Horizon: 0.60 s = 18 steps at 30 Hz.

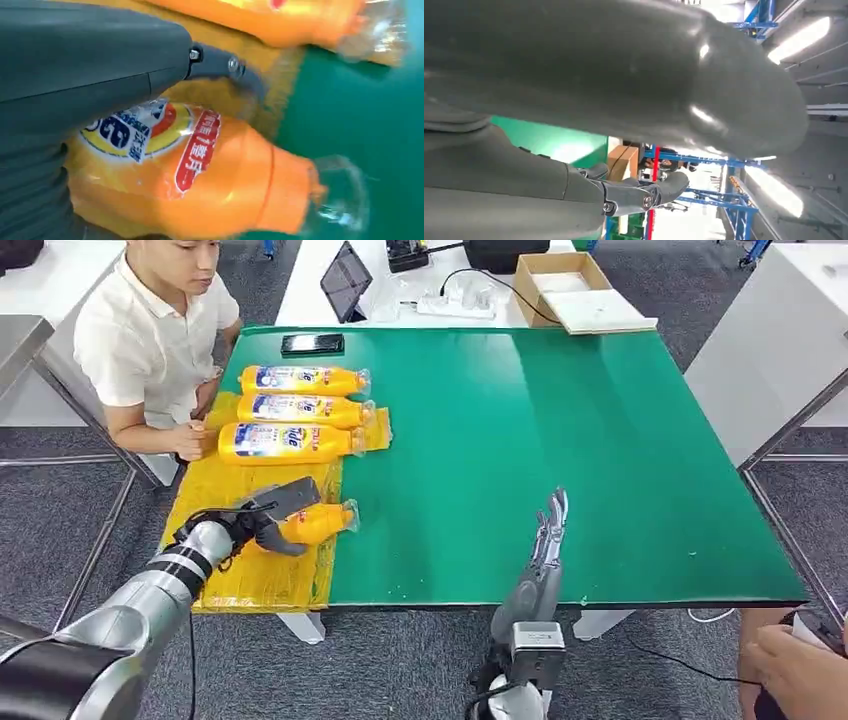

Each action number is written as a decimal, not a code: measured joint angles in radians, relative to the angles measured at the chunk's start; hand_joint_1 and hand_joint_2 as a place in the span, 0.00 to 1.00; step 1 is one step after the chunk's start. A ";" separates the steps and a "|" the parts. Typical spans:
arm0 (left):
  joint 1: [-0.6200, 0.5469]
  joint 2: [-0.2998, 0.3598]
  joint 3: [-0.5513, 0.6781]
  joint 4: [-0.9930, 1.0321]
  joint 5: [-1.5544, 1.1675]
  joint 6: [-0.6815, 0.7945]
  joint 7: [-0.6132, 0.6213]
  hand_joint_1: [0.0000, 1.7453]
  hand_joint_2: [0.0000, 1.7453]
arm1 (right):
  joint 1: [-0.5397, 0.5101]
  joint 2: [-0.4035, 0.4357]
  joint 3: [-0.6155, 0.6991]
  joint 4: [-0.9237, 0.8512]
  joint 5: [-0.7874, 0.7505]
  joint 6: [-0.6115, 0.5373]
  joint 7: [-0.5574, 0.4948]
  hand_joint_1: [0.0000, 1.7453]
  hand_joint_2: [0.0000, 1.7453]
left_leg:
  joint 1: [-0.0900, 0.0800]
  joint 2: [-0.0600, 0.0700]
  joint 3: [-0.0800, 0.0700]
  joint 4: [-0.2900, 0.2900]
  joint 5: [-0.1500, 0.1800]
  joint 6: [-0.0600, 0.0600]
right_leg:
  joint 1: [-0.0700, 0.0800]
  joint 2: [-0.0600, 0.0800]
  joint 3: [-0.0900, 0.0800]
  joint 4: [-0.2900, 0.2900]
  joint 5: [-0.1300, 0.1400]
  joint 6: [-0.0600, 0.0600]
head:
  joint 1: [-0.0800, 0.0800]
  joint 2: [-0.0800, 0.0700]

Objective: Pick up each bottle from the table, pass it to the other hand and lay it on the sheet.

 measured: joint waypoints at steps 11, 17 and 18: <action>0.023 -0.006 0.034 -0.001 0.067 -0.015 -0.036 0.00 0.00 | -0.012 -0.010 -0.001 0.000 0.009 -0.016 0.000 0.00 0.00 | 0.000 -0.001 0.001 0.000 0.000 0.000 | 0.000 -0.001 0.001 0.000 0.000 0.000 | 0.000 0.000; 0.026 -0.006 0.039 -0.001 0.067 -0.016 -0.036 0.00 0.00 | -0.013 -0.010 -0.001 0.001 0.009 -0.016 0.000 0.00 0.00 | 0.000 -0.001 0.002 0.000 0.000 0.000 | 0.000 -0.001 0.002 0.000 0.000 0.000 | 0.000 0.000; 0.027 -0.006 0.040 -0.001 0.067 -0.016 -0.036 0.00 0.00 | -0.014 -0.010 -0.001 0.000 0.010 -0.016 0.000 0.00 0.00 | 0.000 -0.001 0.002 0.000 0.000 0.000 | 0.000 -0.001 0.003 0.000 0.000 0.000 | 0.000 0.000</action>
